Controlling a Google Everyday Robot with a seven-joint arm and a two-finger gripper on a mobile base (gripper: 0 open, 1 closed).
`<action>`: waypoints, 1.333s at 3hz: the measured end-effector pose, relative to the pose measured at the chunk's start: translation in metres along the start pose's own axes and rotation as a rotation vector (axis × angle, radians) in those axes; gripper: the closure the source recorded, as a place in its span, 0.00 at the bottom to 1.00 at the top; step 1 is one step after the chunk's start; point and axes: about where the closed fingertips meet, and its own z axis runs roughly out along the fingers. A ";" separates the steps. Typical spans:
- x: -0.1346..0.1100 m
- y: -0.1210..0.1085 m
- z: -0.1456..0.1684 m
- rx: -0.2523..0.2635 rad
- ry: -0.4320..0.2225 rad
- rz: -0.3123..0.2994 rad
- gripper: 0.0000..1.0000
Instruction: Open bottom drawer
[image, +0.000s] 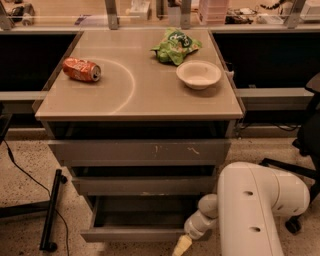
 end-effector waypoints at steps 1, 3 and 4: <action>0.005 0.007 0.003 -0.039 -0.036 0.001 0.00; 0.017 0.021 -0.001 -0.070 -0.115 0.009 0.00; 0.021 0.027 -0.003 -0.083 -0.153 0.010 0.00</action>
Offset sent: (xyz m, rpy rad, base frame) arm -0.0779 -0.0084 -0.0112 0.3946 0.1317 -0.0278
